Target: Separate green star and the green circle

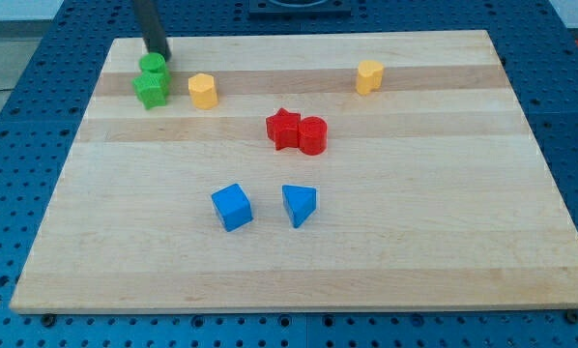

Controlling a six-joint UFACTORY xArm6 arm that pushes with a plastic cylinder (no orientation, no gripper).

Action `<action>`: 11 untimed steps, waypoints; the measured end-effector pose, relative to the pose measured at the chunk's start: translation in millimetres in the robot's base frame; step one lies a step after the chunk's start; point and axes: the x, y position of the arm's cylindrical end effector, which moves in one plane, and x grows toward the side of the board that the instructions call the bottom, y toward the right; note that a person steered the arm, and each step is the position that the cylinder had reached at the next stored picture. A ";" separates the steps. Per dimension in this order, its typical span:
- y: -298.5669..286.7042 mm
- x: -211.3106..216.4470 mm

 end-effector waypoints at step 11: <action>-22.5 155.0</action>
